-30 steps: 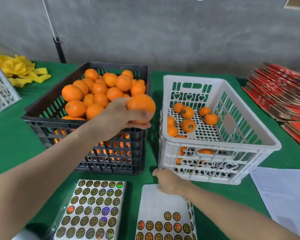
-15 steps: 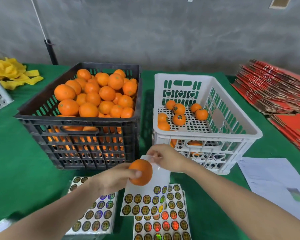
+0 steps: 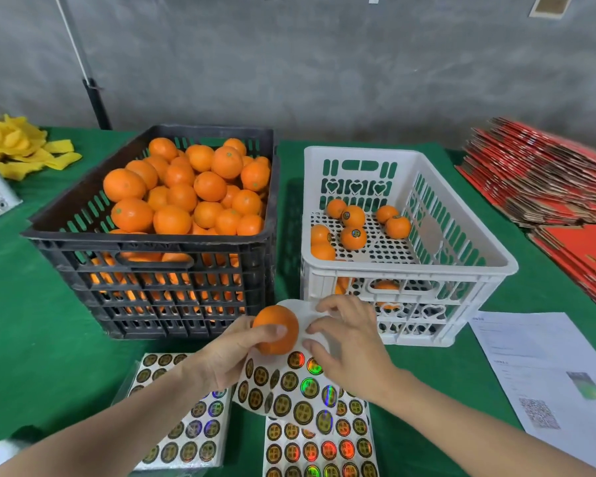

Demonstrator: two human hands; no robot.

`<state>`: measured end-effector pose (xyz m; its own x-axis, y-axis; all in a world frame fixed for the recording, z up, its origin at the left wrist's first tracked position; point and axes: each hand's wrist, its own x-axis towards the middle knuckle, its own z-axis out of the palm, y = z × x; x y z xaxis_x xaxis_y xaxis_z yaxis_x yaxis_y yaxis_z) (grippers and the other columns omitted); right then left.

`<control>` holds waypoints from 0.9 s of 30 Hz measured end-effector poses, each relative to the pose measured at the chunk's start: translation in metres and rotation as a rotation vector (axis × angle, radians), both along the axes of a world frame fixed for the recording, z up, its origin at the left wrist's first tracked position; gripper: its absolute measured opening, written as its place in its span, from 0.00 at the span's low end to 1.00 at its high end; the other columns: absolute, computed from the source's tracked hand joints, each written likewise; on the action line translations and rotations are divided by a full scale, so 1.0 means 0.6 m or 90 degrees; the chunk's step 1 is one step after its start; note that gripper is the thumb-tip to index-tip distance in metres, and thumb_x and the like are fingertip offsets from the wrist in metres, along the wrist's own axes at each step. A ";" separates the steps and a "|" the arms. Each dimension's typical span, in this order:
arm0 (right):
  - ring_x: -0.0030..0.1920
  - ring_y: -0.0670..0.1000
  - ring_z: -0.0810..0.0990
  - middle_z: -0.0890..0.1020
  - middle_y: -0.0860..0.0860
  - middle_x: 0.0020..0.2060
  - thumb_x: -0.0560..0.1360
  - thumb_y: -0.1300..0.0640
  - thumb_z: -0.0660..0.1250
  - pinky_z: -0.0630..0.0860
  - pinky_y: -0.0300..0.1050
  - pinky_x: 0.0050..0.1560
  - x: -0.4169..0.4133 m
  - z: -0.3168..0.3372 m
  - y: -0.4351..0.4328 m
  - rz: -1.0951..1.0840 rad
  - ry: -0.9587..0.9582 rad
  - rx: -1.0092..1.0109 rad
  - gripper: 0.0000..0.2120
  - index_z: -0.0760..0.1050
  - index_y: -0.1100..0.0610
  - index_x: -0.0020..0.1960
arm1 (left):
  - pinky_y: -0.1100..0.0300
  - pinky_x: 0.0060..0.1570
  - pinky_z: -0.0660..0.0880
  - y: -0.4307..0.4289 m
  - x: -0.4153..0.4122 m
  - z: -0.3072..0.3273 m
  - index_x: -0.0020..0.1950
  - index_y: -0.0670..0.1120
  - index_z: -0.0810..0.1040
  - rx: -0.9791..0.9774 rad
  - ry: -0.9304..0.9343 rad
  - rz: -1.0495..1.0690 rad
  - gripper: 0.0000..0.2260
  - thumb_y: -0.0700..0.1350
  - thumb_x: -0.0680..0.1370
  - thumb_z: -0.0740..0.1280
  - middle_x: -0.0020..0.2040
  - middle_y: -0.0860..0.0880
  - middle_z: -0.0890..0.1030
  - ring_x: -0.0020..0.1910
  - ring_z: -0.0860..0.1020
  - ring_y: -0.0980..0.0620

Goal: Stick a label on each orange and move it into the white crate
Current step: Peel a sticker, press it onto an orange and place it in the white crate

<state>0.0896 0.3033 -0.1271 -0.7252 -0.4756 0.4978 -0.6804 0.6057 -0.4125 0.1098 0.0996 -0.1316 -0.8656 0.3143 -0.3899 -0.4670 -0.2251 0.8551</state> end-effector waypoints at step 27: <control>0.35 0.41 0.72 0.77 0.46 0.33 0.68 0.70 0.73 0.70 0.32 0.41 0.010 -0.008 -0.020 -0.008 -0.373 -0.214 0.15 0.78 0.51 0.33 | 0.47 0.46 0.78 0.012 -0.002 0.002 0.60 0.40 0.76 0.083 -0.116 0.047 0.48 0.54 0.43 0.84 0.50 0.35 0.83 0.44 0.83 0.38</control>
<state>0.0959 0.2913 -0.1319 -0.9250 -0.3533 0.1399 -0.2803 0.3858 -0.8790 0.1086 0.1066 -0.1303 -0.8068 0.3108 -0.5024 -0.5896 -0.3681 0.7190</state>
